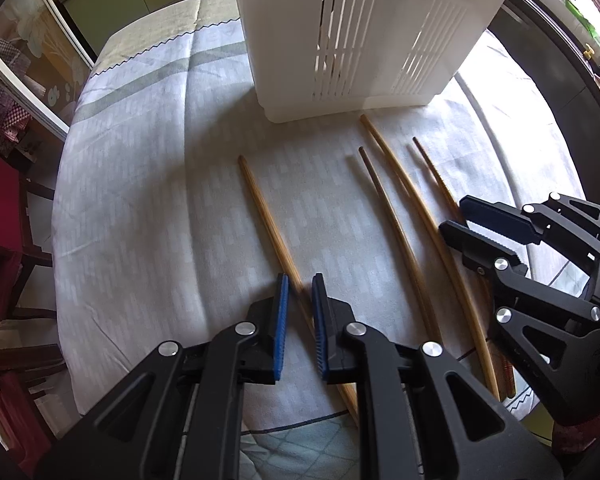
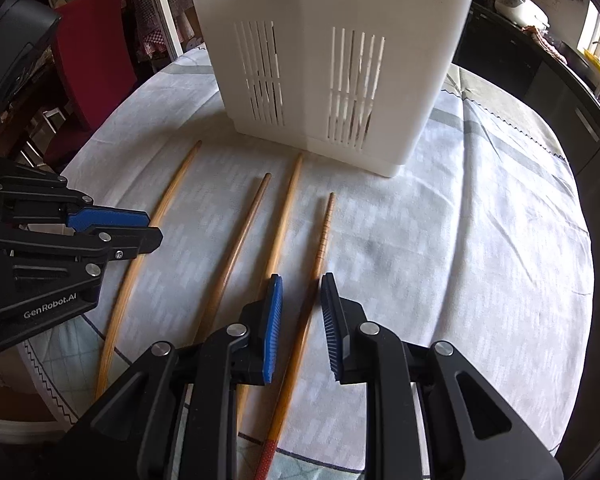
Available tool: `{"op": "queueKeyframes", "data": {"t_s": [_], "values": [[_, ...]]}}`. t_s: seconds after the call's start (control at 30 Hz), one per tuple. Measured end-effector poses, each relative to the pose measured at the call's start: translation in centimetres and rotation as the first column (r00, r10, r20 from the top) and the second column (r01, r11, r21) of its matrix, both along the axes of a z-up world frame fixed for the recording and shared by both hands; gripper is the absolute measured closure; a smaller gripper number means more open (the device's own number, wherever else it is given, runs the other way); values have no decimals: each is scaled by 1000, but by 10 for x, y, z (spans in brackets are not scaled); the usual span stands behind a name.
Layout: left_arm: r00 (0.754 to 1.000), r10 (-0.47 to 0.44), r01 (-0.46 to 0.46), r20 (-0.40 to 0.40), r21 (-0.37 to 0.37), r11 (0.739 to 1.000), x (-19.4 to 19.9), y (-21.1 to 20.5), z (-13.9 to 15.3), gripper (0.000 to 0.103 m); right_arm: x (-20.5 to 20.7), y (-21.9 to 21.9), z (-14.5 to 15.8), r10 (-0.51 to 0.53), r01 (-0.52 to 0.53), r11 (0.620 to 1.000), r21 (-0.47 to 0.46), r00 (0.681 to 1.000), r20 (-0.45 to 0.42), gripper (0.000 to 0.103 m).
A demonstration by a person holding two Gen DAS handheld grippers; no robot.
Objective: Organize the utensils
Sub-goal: 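Grasp a chopstick with the left gripper while the right gripper grasps another, then lift both chopsticks upright and lower them into the white holder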
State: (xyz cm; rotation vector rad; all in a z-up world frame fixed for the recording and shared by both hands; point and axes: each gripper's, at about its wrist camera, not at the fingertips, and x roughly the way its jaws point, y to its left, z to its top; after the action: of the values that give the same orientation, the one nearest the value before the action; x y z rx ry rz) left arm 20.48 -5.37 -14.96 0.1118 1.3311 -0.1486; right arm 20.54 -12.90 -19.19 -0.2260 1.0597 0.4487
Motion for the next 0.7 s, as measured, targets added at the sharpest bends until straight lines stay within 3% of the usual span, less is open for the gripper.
{"op": "queueKeyframes", "data": {"t_s": [0.27,0.37,0.47,0.53,0.7], "values": [[999,48,-48,-22,-10,999,7,1,0,90,14,6,1,-12,12,1000,-7,1000,-7,84],[998,60,-60,-14,-7,998,9,-1,1,88,14,5,2,-17,17,1000,5,1000,-5,93],[996,84,-84,-6,-22,996,13,-1,2,88,16,4,3,-29,29,999,27,999,-13,96],[996,85,-85,4,-25,996,14,-1,2,94,17,3,4,-32,32,999,37,999,-16,97],[995,103,-102,11,-65,993,16,5,5,97,19,-11,13,-45,46,995,90,999,-14,97]]}}
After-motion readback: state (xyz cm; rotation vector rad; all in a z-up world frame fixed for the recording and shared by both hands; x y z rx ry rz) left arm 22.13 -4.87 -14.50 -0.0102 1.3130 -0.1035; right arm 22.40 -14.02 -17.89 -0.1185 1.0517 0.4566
